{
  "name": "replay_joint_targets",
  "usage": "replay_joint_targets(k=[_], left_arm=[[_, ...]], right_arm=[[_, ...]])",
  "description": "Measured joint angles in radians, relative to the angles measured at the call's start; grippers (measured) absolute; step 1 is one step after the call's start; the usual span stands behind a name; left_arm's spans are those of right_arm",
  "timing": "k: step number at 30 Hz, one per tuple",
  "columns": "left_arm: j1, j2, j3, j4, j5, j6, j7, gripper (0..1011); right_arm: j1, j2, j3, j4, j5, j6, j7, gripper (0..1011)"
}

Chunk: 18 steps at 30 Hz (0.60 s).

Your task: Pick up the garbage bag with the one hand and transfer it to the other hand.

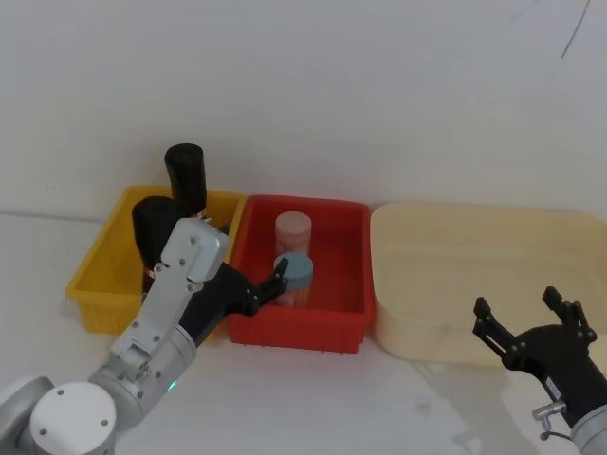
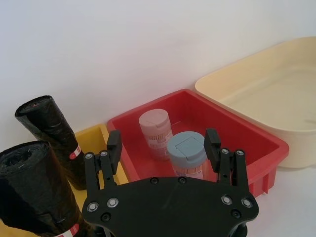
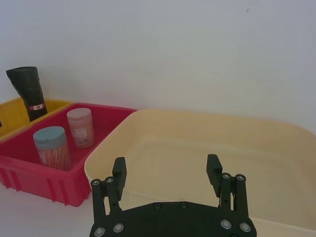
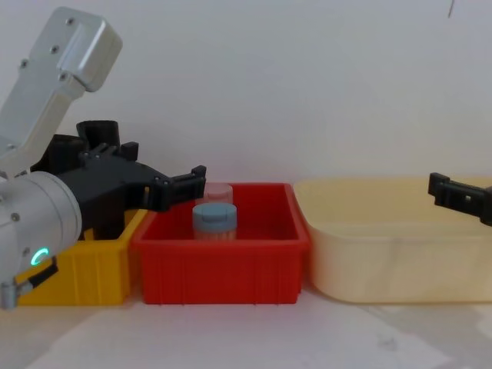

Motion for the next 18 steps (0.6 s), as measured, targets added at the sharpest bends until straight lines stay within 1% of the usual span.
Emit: replay_joint_targets(k=[18], left_arm=[[0.000, 0.000, 0.000, 0.000, 0.000, 0.000, 0.000, 1001]], right_arm=[[0.000, 0.000, 0.000, 0.000, 0.000, 0.000, 0.000, 1001]])
